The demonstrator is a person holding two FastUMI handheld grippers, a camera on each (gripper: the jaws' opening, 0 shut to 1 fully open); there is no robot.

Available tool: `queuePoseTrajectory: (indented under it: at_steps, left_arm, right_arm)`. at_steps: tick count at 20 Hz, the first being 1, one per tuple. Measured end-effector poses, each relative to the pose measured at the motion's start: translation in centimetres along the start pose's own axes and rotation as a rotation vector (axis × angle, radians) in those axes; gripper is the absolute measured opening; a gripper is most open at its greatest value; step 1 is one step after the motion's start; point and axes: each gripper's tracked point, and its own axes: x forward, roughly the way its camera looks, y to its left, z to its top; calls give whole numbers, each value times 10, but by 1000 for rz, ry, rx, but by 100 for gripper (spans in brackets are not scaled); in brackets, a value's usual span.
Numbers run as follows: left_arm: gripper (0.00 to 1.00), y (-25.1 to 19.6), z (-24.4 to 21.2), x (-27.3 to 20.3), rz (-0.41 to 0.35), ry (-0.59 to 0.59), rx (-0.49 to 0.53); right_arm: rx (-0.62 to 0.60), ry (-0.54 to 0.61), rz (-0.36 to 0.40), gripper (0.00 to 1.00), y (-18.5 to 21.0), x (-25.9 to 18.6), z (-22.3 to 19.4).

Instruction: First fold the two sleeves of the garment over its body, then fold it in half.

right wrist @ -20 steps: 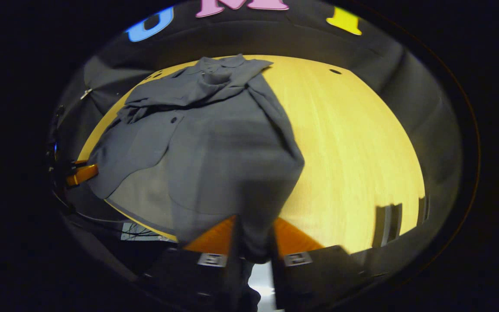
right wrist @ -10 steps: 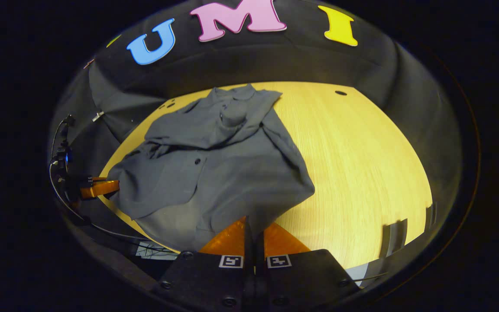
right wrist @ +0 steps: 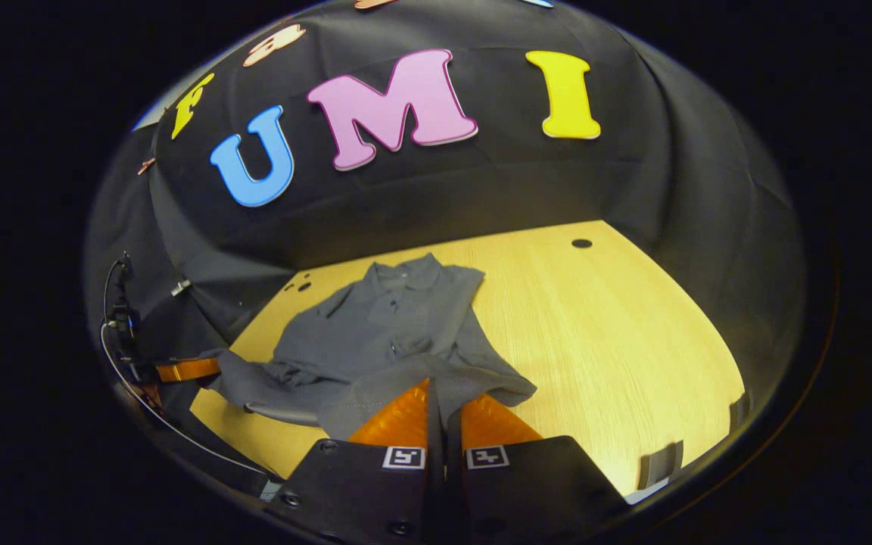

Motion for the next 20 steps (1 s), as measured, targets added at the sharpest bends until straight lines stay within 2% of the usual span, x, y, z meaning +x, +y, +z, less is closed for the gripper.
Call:
queuePoseTrajectory:
  at_steps: [1,4,5,6,9,20]
  left_arm:
    - [6,1,12,0,2,-24,-4]
    - [6,0,45,7,3,-86,-5]
    - [2,0,56,10,3,-101,-8]
    - [6,-2,65,14,0,-118,-6]
    - [5,-2,94,23,3,-163,16]
    - [5,9,168,85,27,-252,51]
  right_arm:
    - [-10,-24,3,5,2,3,14]
    - [-50,-71,5,5,4,15,46]
    - [-61,-83,7,5,5,19,55]
    - [-70,-95,9,5,6,24,64]
    - [-83,-132,8,5,7,40,86]
    - [-117,-213,2,5,2,115,145]
